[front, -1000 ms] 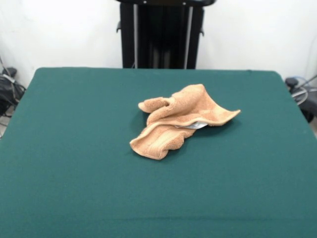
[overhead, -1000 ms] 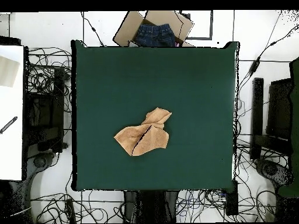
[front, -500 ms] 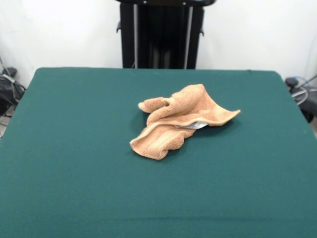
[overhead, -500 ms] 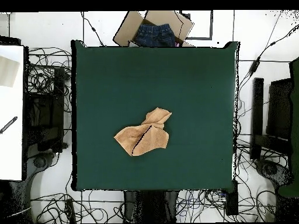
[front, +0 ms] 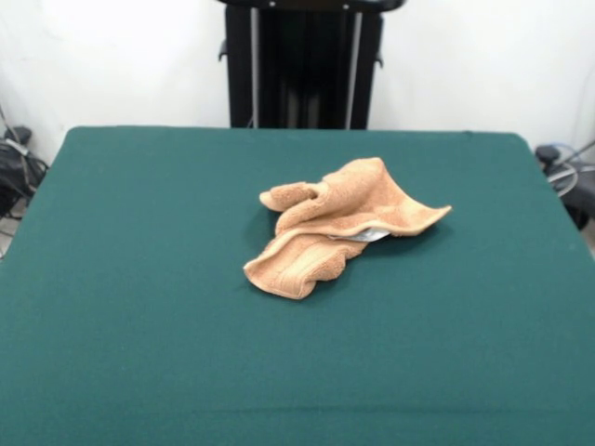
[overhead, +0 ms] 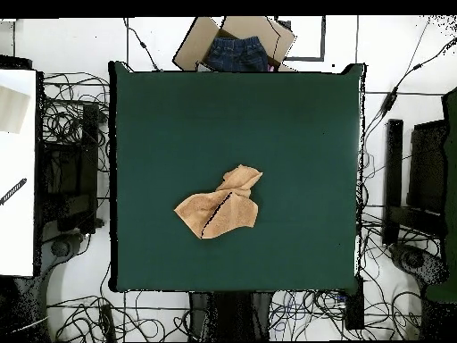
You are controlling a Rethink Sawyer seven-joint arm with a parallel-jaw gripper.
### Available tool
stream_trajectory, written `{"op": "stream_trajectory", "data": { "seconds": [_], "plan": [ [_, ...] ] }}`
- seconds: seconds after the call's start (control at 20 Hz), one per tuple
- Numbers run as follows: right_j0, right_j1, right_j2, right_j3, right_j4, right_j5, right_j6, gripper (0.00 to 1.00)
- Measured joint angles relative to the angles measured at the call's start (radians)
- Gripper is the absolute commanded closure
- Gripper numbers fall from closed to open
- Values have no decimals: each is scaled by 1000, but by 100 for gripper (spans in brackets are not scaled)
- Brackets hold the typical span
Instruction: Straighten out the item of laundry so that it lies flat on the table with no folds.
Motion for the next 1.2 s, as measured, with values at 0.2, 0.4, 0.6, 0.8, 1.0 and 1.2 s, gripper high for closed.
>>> {"op": "stream_trajectory", "data": {
  "seconds": [0.2,0.4,0.6,0.8,1.0,1.2],
  "plan": [
    [-87,5,4,23,-2,-71,1,0],
    [-209,3,16,42,-2,-187,3,0],
    [-367,3,40,66,2,-283,3,0],
    [-478,3,69,66,8,-324,3,0],
    [-529,5,82,64,22,-328,3,0],
    [-539,12,83,60,36,-328,3,0]
  ]
}}
